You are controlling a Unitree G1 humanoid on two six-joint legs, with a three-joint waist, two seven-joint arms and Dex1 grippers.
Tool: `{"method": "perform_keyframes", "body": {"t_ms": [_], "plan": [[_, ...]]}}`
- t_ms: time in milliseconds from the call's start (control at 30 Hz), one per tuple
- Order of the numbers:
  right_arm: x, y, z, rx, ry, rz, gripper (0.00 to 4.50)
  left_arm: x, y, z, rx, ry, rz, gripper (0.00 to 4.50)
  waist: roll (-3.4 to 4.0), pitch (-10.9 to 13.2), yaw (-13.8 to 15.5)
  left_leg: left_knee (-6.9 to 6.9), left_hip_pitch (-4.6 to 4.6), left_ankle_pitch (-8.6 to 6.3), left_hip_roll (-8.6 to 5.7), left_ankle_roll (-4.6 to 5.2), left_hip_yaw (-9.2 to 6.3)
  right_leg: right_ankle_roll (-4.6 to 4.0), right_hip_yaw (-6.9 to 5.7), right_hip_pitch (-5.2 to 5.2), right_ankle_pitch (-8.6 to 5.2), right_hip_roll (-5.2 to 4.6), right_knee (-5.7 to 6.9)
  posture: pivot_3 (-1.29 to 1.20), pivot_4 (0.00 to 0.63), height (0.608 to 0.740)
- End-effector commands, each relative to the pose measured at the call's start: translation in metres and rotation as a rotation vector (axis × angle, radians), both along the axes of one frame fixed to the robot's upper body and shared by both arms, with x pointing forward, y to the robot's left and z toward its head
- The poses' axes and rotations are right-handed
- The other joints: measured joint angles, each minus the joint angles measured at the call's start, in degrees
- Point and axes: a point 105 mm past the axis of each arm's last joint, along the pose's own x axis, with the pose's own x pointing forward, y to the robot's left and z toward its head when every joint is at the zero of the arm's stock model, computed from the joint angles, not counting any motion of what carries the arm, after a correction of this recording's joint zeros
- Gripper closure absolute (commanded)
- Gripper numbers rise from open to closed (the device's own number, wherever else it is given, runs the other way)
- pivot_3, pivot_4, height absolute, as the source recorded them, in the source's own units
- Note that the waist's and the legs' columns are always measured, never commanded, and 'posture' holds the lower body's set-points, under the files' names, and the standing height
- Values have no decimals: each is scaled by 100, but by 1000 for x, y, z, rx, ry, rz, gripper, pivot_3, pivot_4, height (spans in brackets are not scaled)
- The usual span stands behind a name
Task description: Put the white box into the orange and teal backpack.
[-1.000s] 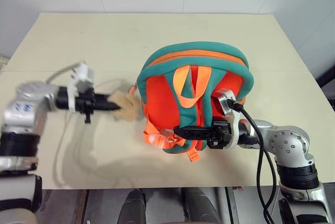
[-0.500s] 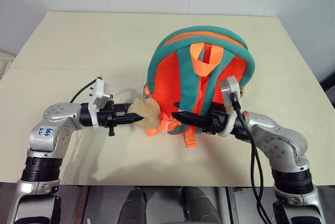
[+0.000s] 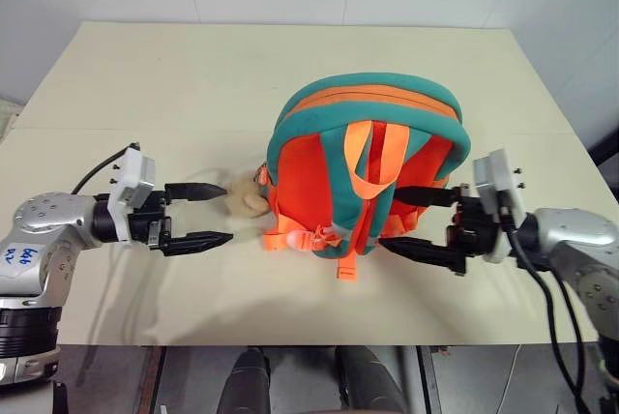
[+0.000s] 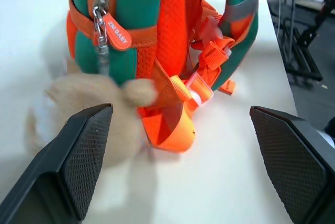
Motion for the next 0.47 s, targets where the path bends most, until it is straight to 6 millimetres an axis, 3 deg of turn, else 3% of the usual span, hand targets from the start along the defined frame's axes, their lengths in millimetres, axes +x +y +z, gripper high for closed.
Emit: {"method": "perform_keyframes", "body": {"t_ms": [33,267,467], "plan": [[1,-28,6,-48,-61,-92,0,-1,7,19,-25,-131,24,29,-1,0,13,2,1,0,0,0,0,0,0,1,0,0,-1,0,150,740],[14,-71,5,-97,-154,-263,0,-1,-1,17,-34,-155,-2,29,-1,-1,70,5,1,0,-1,0,3,1,2,3,2,0,-7,0,150,740],[16,-68,-7,-121,-138,-221,0,-4,4,16,-24,-138,7,29,-1,-1,68,4,1,0,0,0,4,1,2,3,2,0,-6,0,150,740]]}}
